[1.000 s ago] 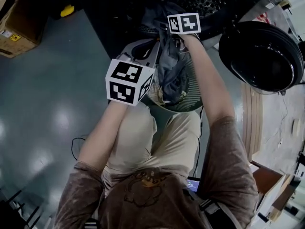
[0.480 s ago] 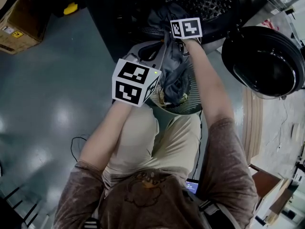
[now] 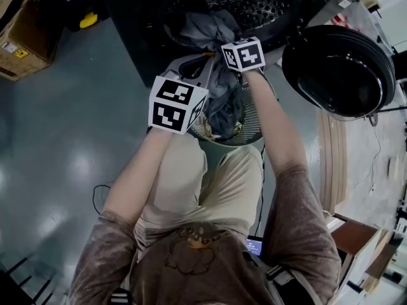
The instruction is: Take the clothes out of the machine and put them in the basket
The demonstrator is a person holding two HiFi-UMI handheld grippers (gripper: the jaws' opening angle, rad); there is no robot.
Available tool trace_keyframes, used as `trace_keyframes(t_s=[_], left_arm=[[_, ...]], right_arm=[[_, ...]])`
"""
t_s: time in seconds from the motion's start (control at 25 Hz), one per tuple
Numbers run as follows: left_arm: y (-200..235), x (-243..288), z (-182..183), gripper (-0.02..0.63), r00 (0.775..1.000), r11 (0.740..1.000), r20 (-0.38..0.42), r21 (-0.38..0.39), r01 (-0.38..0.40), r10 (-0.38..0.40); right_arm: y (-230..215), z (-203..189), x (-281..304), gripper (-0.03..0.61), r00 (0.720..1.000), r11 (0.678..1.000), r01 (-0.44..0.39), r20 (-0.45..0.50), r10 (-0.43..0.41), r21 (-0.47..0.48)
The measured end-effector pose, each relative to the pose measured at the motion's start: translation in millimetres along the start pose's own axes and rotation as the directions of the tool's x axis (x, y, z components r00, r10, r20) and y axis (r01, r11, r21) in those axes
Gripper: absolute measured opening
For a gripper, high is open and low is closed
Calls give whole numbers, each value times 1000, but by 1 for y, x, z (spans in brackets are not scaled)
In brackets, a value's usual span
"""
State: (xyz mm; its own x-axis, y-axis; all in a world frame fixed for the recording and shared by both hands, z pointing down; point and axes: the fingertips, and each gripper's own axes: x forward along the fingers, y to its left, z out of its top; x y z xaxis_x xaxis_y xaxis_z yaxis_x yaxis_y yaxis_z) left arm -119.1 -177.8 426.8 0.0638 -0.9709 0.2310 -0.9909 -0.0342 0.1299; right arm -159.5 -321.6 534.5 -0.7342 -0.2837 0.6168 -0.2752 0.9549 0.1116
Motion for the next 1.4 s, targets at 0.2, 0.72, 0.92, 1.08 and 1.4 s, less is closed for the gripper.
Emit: trace_keyframes(t_s=[0.2, 0.72, 0.92, 1.08, 1.4], left_arm=[[-9, 0, 2, 8, 1000, 1000, 3, 13, 3, -3], [-27, 8, 2, 8, 1000, 999, -1, 33, 21, -21], [-33, 9, 3, 8, 1000, 999, 0, 32, 27, -27], [-36, 9, 2, 8, 1000, 999, 1, 40, 31, -31], [-32, 3, 4, 8, 1000, 1000, 12, 18, 19, -19]], right_arm=[[12, -15, -41, 143, 998, 1000, 0, 64, -2, 25], [26, -89, -163, 144, 989, 990, 61, 127, -77, 129], [53, -109, -183, 163, 993, 994, 34, 113, -46, 105], [57, -103, -190, 231, 988, 993, 36, 148, -52, 109], [47, -88, -171, 333, 982, 986, 24, 180, -53, 162]])
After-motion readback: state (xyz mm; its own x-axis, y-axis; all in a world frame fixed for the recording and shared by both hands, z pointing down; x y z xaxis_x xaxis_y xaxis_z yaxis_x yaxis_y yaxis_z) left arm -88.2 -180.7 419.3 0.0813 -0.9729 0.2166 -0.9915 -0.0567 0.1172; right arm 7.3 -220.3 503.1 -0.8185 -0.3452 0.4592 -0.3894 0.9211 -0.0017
